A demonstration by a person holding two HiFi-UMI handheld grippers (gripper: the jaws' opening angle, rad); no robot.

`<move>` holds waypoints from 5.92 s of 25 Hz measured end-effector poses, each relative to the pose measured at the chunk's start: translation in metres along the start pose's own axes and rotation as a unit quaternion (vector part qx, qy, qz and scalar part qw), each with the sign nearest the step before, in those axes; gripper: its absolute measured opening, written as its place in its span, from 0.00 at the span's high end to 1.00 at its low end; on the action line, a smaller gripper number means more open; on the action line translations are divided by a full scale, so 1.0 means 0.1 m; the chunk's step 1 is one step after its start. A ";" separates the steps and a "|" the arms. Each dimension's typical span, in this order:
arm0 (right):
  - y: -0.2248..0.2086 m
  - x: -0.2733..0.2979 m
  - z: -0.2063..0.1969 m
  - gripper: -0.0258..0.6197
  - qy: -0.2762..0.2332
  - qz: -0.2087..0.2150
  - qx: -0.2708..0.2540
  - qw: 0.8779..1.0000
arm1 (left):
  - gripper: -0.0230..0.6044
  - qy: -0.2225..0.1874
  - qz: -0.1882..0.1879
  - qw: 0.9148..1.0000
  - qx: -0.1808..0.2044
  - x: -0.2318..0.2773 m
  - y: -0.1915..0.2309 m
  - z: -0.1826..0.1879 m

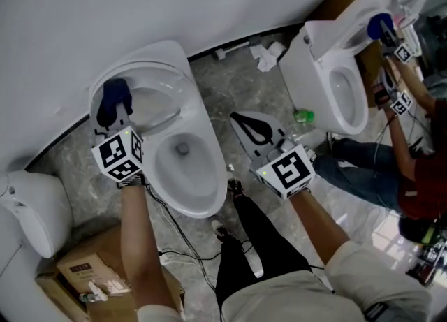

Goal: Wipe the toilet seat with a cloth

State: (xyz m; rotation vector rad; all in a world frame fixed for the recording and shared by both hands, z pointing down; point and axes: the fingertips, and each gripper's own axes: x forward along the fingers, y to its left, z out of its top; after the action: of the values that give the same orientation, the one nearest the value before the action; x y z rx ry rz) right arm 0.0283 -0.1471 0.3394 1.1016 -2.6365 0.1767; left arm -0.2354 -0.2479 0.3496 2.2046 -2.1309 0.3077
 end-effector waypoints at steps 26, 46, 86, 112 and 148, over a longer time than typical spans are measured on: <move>-0.29 -0.14 -0.27 0.92 0.013 -0.023 0.019 0.999 | 0.90 0.034 -0.121 0.992 0.021 0.38 -1.30 -0.45; -0.31 -0.35 -0.64 0.92 0.030 -0.039 0.030 0.998 | 0.90 0.048 -0.121 0.990 0.059 0.33 -1.68 -1.08; -0.55 -0.10 -0.86 0.92 0.082 -0.023 0.032 0.996 | 0.90 0.185 -0.219 0.958 -0.030 0.04 -2.11 -2.11; 0.10 1.89 0.24 0.76 0.079 0.189 -0.111 0.973 | 0.90 0.000 -0.085 0.984 -0.158 -1.32 -0.35 0.22; 0.82 0.82 -0.36 0.73 0.176 0.165 -0.159 0.957 | 0.90 -0.017 -0.055 0.985 -0.162 -2.94 -0.09 0.32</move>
State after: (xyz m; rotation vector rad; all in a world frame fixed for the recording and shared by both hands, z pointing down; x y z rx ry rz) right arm -0.0778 -0.1369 0.3975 0.4719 -2.3933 0.0101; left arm -0.2307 0.0355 0.2646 2.1359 -1.9021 -0.0795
